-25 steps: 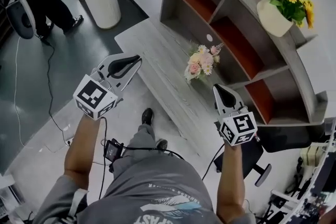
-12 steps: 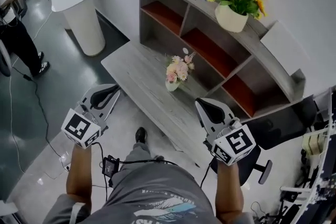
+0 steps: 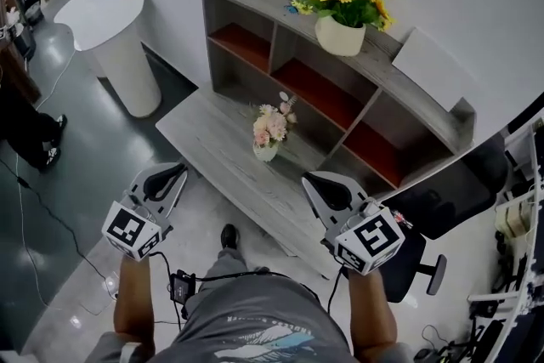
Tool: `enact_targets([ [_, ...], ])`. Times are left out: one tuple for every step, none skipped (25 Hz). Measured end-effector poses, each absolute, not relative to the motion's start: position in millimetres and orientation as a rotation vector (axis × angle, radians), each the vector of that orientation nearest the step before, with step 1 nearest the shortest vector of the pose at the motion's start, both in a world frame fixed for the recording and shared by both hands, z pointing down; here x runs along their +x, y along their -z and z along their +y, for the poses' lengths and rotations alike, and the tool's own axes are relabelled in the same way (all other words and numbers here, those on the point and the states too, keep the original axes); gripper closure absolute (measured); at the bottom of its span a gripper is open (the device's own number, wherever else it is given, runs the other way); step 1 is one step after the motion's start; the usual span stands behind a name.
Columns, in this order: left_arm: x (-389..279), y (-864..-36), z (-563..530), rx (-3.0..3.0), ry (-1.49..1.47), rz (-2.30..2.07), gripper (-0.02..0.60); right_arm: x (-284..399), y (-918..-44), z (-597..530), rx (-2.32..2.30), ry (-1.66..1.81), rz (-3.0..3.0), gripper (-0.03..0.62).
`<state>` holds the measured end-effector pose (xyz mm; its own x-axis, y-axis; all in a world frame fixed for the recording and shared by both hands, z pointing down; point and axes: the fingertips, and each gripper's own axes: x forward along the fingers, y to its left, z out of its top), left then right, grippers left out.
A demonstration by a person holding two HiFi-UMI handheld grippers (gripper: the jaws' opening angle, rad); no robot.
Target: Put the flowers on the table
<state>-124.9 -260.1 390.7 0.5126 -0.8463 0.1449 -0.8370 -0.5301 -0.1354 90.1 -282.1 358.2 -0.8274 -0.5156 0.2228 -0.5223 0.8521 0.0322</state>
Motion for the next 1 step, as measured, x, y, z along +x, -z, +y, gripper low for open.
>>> enact_targets([
  [-124.3,-392.6,-259.0,-2.691,0.302,1.5,0.545,90.7,-359.9,-281.9,0.795,-0.047,-2.805,0.566],
])
